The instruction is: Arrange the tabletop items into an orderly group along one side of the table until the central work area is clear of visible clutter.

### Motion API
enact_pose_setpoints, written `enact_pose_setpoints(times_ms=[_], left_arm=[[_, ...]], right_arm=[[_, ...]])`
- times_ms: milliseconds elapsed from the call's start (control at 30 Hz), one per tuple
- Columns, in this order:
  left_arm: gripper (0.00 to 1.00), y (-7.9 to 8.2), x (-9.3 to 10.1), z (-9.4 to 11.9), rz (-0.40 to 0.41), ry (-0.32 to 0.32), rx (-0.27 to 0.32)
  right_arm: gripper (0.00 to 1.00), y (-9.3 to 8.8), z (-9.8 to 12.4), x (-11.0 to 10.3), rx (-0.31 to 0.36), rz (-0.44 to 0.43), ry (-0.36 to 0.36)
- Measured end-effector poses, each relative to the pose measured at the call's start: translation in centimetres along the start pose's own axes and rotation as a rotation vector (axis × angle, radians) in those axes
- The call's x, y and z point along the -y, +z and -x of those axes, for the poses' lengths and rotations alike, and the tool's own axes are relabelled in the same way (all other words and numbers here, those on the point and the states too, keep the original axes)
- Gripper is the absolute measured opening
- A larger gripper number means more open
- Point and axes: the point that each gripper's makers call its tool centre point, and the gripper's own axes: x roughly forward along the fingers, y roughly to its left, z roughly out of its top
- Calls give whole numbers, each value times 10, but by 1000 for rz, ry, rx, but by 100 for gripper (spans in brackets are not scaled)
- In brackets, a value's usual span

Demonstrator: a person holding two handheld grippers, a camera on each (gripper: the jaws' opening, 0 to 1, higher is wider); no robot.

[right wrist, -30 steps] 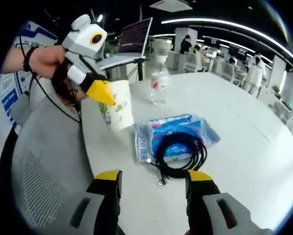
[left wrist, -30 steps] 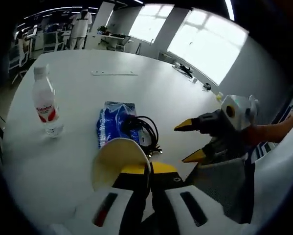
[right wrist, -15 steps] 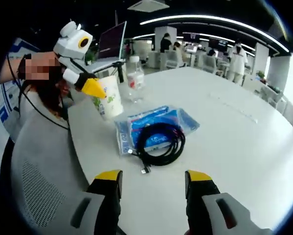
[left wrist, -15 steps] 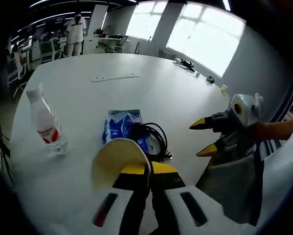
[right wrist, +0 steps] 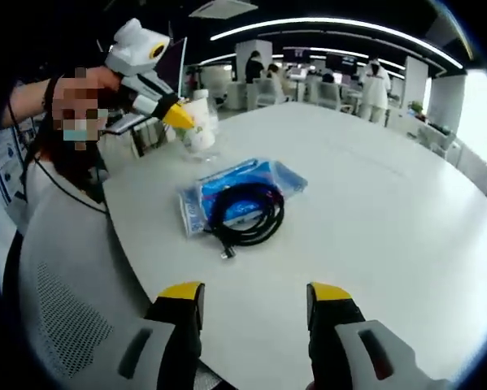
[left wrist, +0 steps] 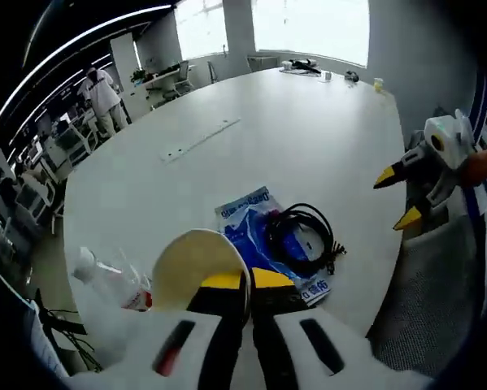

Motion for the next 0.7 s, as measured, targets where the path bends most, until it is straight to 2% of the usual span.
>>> enact_pose_setpoints(times_ms=[100, 233, 433, 700], left_arm=[[0, 0, -8, -9, -36, 31, -31], [0, -3, -15, -20, -46, 50, -64], [0, -12, -31, -36, -36, 85, -114], [0, -19, -40, -54, -37, 94, -155]], right_arm=[[51, 0, 4, 6, 7, -18, -14], [52, -2, 9, 14, 12, -39, -31], [52, -7, 14, 23, 10, -59, -48], [51, -19, 17, 26, -8, -81, -54]])
